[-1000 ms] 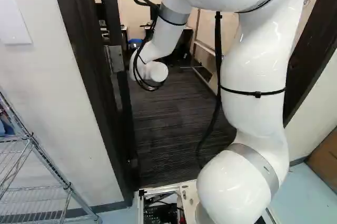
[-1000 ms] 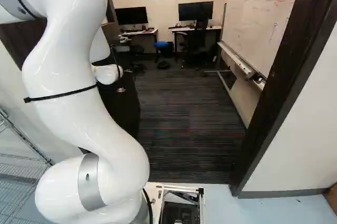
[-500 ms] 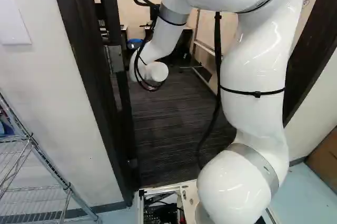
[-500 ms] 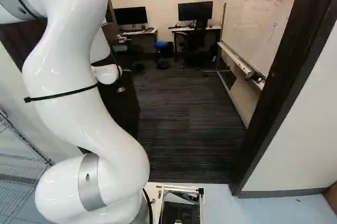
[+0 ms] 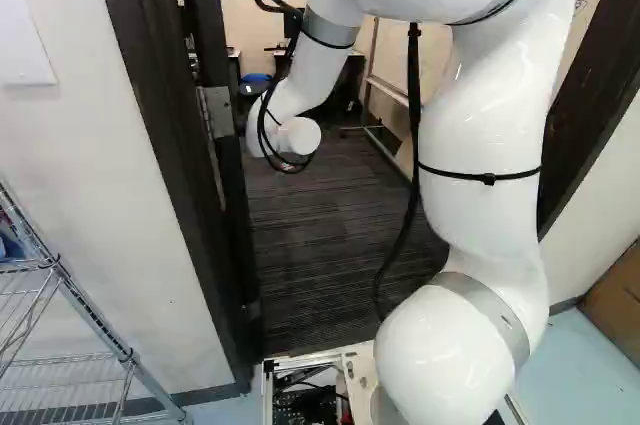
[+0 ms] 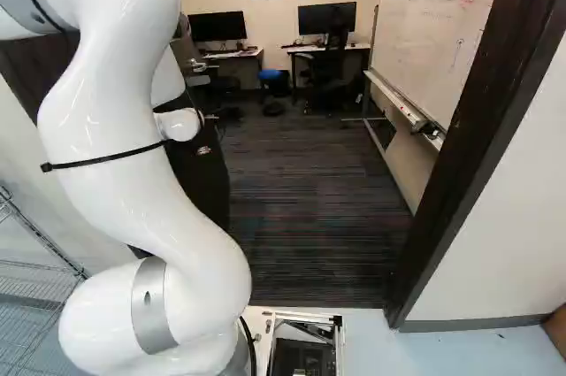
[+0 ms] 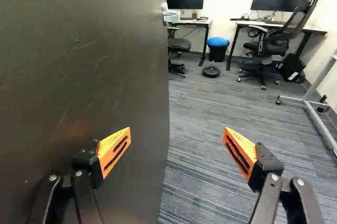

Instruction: Open the door and move inside

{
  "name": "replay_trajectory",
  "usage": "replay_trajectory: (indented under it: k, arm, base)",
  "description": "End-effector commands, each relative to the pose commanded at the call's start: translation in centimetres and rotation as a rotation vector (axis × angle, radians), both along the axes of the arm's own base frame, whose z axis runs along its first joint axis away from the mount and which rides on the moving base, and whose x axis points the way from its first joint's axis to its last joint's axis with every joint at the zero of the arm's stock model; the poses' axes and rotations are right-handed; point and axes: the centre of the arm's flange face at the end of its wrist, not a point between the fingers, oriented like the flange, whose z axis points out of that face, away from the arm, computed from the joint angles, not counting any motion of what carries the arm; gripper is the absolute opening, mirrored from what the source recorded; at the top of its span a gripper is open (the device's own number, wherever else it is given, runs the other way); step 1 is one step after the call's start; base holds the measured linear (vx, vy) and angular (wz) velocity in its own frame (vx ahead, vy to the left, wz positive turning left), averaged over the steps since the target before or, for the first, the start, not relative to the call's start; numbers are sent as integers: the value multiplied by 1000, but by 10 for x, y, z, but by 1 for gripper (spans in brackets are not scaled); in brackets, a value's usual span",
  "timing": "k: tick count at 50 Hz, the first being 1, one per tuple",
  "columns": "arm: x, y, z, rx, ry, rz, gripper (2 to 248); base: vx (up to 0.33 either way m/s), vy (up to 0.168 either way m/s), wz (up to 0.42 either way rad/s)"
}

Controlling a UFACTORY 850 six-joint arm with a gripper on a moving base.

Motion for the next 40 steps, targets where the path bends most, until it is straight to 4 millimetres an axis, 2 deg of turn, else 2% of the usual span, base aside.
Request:
replay_trajectory:
  k: [40]
  arm:
    - [-1,1,0,-10,-4,20,247]
  base:
    - [0,0,0]
